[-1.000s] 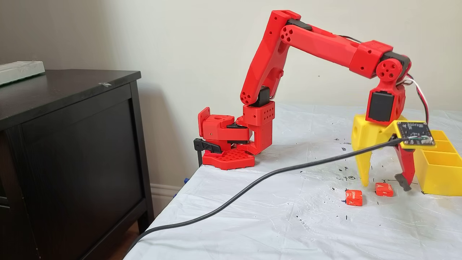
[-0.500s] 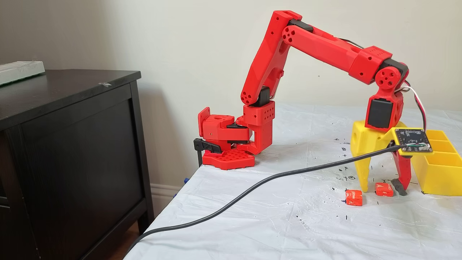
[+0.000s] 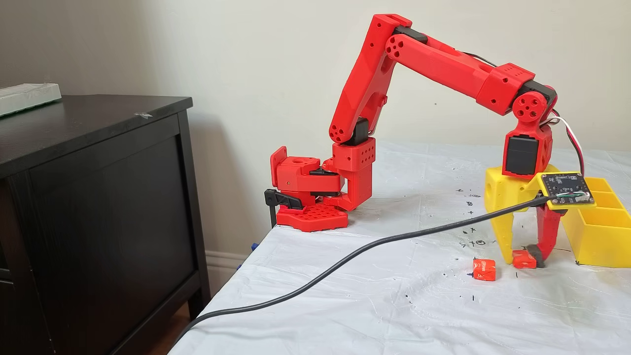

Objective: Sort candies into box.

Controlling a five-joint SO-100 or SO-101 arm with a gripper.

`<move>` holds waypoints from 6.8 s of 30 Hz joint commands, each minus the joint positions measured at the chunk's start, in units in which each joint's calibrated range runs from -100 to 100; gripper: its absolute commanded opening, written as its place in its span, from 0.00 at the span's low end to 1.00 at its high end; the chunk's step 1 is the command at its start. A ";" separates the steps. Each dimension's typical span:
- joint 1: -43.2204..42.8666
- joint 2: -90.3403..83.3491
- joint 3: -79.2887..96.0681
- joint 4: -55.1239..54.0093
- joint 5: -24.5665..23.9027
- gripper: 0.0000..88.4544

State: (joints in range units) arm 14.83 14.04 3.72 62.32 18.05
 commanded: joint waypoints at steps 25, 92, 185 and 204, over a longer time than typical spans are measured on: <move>-18.64 -29.82 -8.50 13.12 -11.33 0.03; -18.91 -0.98 -35.63 7.96 -12.45 0.44; 13.43 -11.67 6.79 3.29 7.28 0.31; 12.43 -9.89 7.61 0.10 6.30 0.27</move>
State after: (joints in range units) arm 28.08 4.54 14.14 63.11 24.84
